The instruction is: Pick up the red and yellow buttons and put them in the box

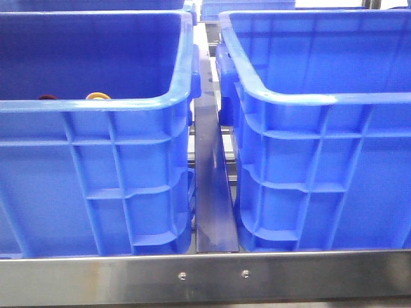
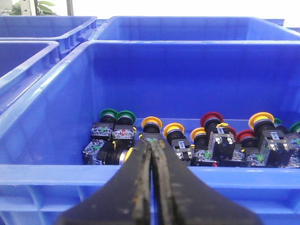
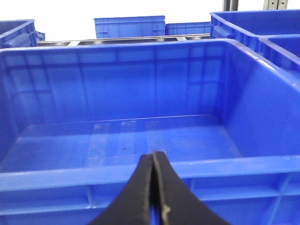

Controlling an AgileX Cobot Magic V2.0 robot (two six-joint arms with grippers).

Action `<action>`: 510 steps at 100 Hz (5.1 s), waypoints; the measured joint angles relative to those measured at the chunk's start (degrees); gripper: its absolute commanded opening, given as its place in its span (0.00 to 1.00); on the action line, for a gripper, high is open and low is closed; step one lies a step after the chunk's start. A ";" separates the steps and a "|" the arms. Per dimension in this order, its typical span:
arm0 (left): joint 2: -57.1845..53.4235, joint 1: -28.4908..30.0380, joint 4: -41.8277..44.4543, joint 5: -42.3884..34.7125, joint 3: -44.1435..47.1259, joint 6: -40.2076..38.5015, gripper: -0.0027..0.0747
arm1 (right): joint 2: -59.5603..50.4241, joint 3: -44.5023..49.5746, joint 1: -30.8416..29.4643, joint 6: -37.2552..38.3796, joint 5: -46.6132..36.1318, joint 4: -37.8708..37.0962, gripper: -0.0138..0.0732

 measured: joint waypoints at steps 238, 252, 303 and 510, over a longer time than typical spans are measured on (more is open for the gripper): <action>44.91 -8.47 -0.35 30.23 -42.54 0.00 0.60 | 0.00 0.00 0.00 0.00 0.00 0.00 0.08; 53.80 -10.80 -0.79 33.30 -48.28 0.00 0.60 | 0.00 0.00 0.00 0.00 0.00 0.00 0.08; 86.08 -12.40 -2.63 47.26 -69.23 0.00 0.60 | 0.00 0.00 0.00 0.00 0.00 0.00 0.08; 74.72 -40.53 -8.44 33.97 -65.09 10.64 0.01 | 0.00 0.00 0.00 0.00 0.00 0.00 0.08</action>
